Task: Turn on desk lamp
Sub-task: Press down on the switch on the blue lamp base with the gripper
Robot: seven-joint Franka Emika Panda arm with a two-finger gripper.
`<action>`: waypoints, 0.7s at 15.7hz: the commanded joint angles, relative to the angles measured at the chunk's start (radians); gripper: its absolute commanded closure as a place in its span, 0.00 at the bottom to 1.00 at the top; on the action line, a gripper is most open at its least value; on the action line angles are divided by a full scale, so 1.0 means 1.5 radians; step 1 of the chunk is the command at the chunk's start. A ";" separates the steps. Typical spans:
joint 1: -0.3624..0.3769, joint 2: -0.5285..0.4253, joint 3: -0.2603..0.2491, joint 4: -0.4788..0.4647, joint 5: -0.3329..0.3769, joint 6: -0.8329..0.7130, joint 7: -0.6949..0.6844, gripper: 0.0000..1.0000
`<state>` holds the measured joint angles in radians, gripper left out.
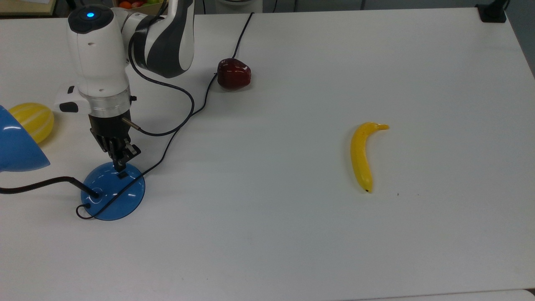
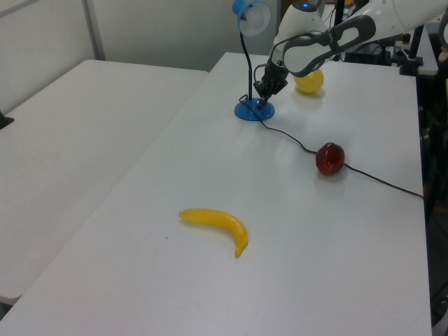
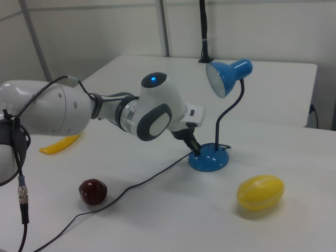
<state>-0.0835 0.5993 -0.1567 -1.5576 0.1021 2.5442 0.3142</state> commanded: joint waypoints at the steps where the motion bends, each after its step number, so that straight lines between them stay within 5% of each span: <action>1: 0.009 0.021 -0.006 0.025 0.011 0.015 0.022 1.00; 11: 0.008 0.057 -0.008 0.061 0.005 0.016 0.040 1.00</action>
<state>-0.0835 0.6515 -0.1568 -1.4924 0.1021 2.5446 0.3590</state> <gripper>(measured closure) 0.991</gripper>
